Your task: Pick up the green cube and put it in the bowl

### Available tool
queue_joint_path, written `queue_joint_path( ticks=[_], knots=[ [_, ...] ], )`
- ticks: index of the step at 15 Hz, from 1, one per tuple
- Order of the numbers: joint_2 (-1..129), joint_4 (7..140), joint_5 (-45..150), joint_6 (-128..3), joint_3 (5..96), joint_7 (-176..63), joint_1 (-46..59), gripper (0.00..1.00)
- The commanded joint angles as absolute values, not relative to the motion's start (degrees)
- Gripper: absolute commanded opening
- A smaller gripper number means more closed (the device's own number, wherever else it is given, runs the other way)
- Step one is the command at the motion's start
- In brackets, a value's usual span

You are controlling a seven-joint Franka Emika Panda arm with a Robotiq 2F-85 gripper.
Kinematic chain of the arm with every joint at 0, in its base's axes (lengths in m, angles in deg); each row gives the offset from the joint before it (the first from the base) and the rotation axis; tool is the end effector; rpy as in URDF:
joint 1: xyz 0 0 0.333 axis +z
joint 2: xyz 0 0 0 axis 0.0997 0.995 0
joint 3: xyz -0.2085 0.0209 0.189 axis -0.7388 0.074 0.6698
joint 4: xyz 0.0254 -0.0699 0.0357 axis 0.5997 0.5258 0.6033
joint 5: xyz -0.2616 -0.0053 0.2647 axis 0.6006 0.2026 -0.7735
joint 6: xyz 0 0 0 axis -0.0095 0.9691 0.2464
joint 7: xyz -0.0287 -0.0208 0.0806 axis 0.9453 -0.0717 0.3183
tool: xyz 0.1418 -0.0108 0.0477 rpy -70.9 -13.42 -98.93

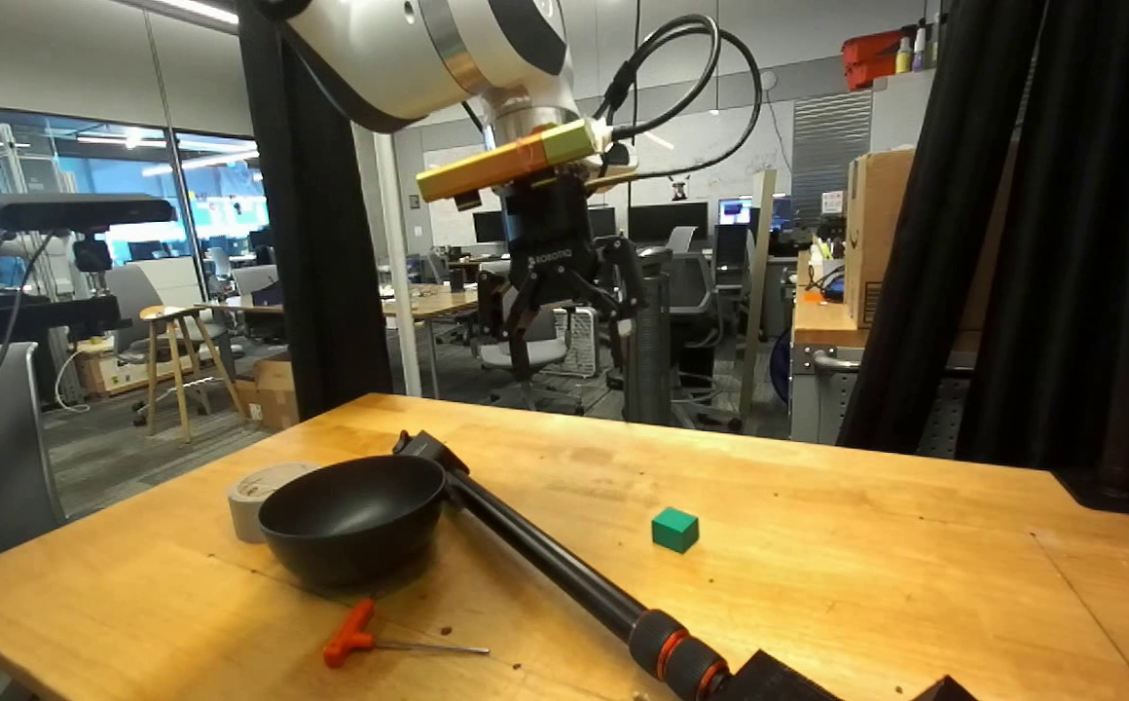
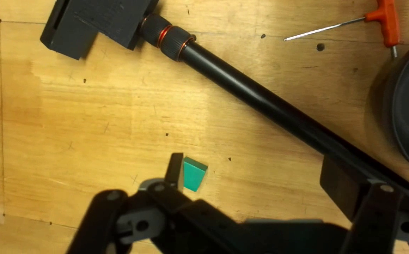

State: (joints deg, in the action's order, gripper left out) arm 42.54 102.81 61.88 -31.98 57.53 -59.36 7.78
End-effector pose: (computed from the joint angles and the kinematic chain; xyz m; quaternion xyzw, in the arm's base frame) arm 0.4742 0.0164 0.3733 0.9863 0.0705 -0.0984 0.1116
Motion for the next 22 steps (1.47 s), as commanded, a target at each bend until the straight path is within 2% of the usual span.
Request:
queue_joint_path(
  ticks=[1, 22],
  knots=[
    [45.4, 99.9, 62.0, -34.0, 56.2, -62.1, 7.0, 1.00],
    [59.9, 94.6, 61.0, -40.9, 53.0, -65.0, 3.8, 1.00]
  ],
)
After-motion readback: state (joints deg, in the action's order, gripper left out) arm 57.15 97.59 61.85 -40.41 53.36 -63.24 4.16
